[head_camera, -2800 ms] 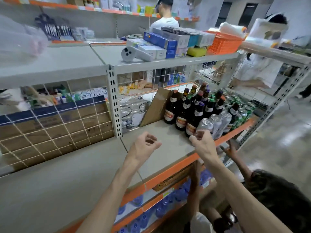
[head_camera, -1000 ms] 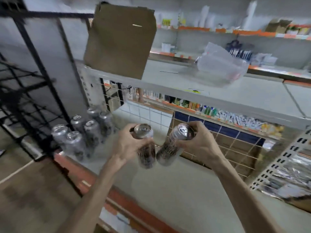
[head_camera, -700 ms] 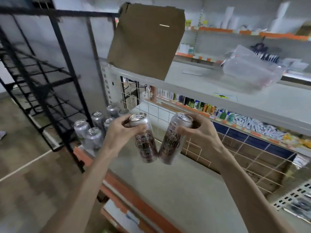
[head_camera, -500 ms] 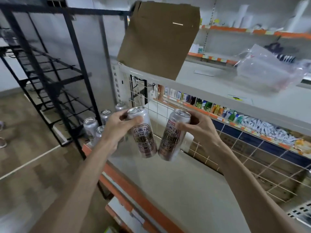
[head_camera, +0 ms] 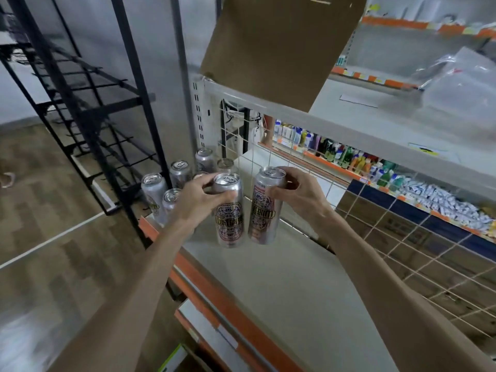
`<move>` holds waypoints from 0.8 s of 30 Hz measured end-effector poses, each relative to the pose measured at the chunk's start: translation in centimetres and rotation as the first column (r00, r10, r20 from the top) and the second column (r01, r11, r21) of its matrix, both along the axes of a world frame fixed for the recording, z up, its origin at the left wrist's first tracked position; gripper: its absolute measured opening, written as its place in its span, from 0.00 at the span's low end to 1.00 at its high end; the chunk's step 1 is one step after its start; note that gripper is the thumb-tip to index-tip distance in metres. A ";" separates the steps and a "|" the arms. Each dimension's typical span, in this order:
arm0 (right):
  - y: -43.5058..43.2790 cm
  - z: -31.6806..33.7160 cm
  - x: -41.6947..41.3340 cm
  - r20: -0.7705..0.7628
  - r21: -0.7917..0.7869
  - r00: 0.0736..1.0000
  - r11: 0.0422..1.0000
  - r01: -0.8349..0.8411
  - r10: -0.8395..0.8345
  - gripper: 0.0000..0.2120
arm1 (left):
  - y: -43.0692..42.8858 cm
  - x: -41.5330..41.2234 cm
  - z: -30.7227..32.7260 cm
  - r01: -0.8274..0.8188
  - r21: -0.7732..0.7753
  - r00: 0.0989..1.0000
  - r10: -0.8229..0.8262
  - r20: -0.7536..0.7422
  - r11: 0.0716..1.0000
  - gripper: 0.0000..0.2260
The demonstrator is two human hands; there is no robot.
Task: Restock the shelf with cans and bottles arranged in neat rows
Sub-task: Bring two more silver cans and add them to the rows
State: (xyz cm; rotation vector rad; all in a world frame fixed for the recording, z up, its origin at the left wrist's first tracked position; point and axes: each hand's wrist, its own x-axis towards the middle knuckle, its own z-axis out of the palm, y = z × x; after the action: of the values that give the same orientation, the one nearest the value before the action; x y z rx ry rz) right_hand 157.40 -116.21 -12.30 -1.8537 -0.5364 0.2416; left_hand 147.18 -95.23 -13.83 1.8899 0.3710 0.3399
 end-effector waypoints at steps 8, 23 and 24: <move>2.4 -5.0 2.8 -0.029 0.010 0.992 0.993 0.122 -0.121 0.20 | 2.9 1.5 -4.3 0.021 0.042 0.999 -0.020 -0.029 0.999 0.34; 9.6 -13.1 9.7 0.042 0.025 0.991 0.992 0.127 -0.128 0.18 | 6.6 7.6 -10.9 0.171 -0.186 0.984 -0.179 -0.022 0.968 0.32; 9.8 -13.2 9.9 0.041 0.032 0.993 0.993 0.113 -0.115 0.18 | 6.9 7.7 -11.2 0.171 -0.186 0.984 -0.178 -0.018 0.968 0.31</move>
State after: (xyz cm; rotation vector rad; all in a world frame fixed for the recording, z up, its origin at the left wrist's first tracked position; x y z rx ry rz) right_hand 167.31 -106.44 -25.51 -1.8575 -0.4590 0.1174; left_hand 154.85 -88.35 -25.00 1.7338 0.2476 0.1495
